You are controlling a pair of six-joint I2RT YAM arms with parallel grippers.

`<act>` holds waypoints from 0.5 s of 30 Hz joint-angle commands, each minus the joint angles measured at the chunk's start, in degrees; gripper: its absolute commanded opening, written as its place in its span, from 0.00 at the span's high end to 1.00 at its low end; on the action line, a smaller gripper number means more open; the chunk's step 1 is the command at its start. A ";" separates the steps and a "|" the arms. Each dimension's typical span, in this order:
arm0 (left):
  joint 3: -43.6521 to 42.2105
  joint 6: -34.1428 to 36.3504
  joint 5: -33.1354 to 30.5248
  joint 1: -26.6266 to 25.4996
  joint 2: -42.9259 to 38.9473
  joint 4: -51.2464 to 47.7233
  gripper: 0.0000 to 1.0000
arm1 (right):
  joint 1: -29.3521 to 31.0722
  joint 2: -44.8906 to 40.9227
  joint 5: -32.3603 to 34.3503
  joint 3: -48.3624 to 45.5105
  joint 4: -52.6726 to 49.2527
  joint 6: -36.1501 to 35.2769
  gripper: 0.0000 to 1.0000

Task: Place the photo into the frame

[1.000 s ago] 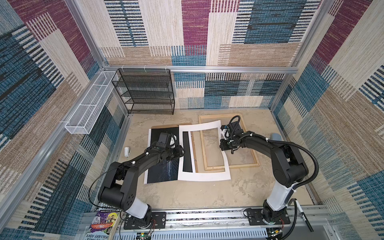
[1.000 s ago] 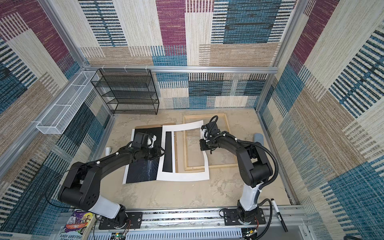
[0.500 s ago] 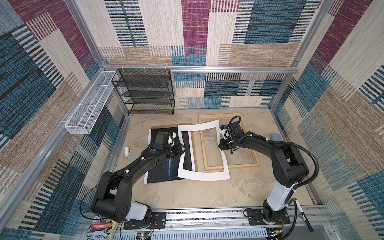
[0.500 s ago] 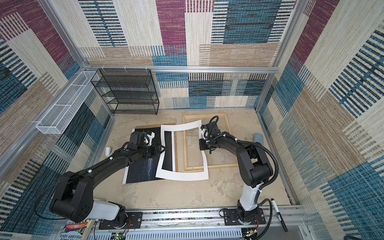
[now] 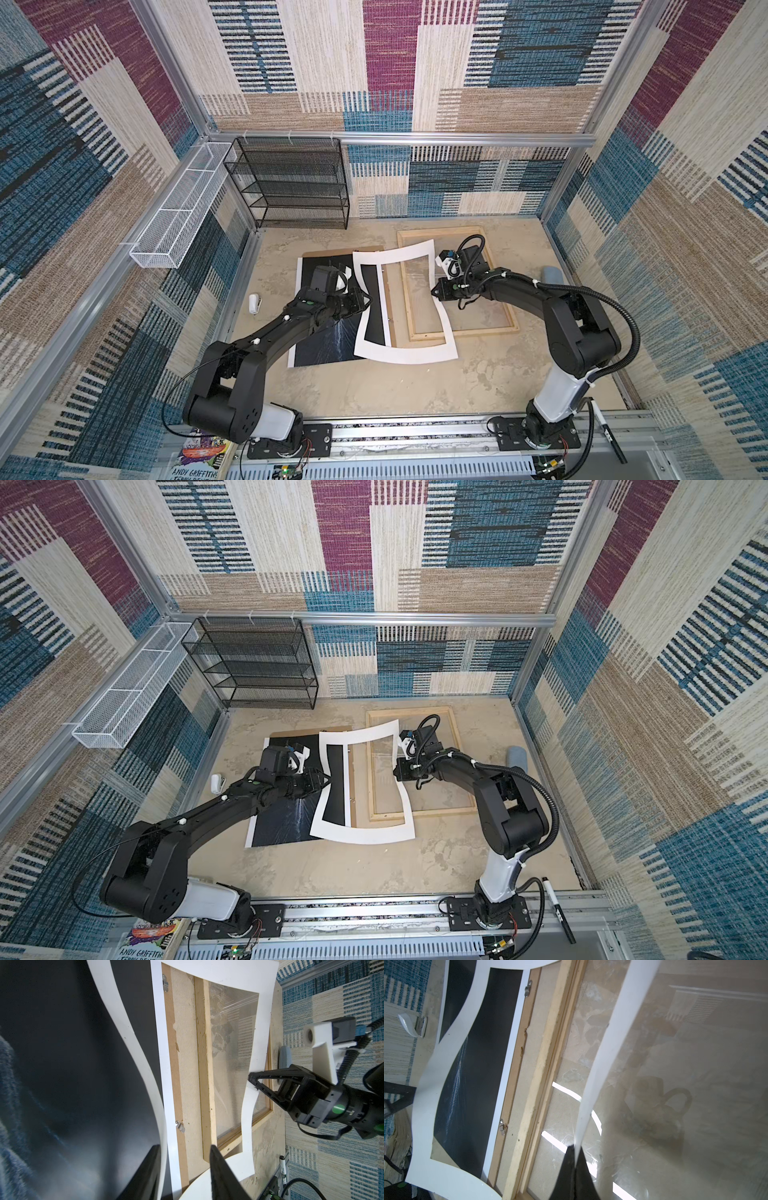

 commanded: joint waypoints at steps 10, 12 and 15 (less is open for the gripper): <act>-0.66 0.89 -6.76 0.04 -0.94 -3.27 0.65 | -2.85 -2.62 -8.32 -4.11 7.96 4.40 1.00; -0.74 0.99 -7.55 0.01 -0.85 -3.68 0.66 | -3.04 -2.38 -8.67 -4.62 8.47 4.73 1.00; -0.81 0.68 -10.03 -0.13 -0.94 -4.70 0.67 | -3.04 -1.93 -9.65 -5.59 9.66 5.52 1.00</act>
